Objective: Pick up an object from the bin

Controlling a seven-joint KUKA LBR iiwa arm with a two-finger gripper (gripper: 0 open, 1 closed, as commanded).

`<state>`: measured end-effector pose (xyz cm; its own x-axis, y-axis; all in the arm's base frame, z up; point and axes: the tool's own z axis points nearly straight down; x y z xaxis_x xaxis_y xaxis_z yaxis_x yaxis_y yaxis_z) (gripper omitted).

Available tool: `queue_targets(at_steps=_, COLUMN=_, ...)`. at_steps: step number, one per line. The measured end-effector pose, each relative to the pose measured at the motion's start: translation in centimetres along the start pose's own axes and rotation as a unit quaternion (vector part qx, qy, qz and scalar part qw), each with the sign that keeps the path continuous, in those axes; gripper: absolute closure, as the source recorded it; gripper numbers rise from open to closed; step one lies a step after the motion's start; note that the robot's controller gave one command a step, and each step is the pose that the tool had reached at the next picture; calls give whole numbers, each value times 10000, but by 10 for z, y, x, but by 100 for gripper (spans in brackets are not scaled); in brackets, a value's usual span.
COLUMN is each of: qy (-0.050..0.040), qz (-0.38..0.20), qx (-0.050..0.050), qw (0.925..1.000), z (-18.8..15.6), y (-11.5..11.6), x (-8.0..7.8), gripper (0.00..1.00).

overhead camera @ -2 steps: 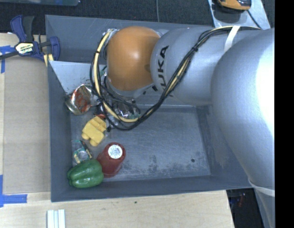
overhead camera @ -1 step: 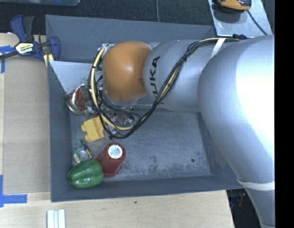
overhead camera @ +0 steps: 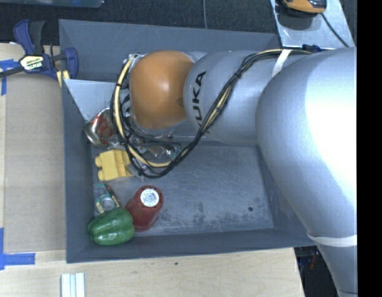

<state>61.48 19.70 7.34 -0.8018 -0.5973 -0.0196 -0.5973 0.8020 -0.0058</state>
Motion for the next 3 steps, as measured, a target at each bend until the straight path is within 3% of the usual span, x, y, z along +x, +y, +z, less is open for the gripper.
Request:
queue_targets(at_steps=1, qy=0, qz=3, qx=-1, qw=10000, z=0, y=0, x=0, gripper=100)
queue_targets(at_steps=3, qy=10, qz=18, qx=-7, qw=10000, z=-65, y=0, x=0, gripper=100)
